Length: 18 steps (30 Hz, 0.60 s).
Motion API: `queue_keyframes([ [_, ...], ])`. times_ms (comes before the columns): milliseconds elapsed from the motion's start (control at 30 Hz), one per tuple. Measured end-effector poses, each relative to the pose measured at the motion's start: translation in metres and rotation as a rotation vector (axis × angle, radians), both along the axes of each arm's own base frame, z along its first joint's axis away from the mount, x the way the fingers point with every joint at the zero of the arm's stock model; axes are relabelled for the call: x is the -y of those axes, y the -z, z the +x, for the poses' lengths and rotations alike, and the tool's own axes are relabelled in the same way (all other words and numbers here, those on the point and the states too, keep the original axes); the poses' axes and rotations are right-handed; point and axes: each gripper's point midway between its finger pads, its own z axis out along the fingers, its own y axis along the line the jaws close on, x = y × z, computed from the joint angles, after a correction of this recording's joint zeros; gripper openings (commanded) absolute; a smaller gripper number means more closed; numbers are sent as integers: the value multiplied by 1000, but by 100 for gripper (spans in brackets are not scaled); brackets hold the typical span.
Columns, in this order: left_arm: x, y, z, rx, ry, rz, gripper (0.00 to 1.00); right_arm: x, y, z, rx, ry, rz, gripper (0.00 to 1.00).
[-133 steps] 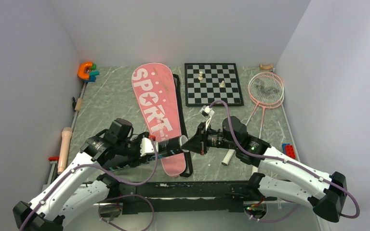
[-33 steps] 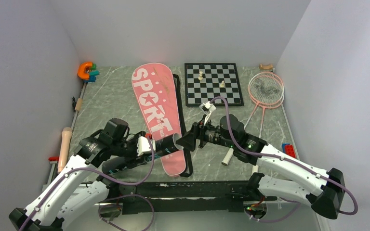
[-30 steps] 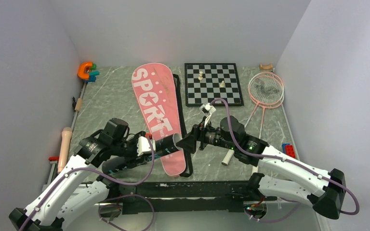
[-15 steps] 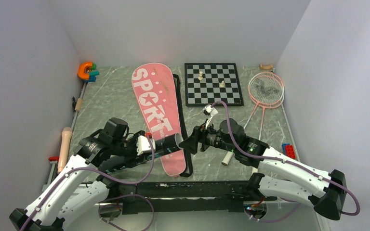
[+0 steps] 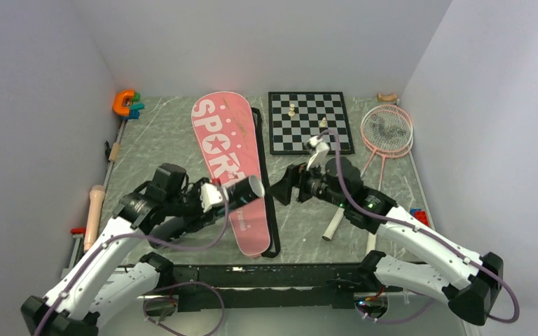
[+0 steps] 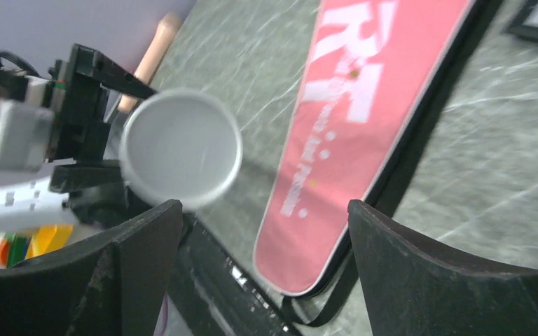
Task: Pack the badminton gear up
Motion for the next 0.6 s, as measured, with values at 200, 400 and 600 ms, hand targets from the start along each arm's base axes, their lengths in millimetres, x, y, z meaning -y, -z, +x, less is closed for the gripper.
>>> queue_keyframes([
  [200,-60,20,73,-130,-378,31,26,51,-14,36,22,198,6,97],
  [400,-120,38,122,-205,-663,63,26,72,-4,38,-6,269,-36,97],
  [600,-166,62,149,-234,-869,113,27,81,23,34,-74,301,-86,98],
])
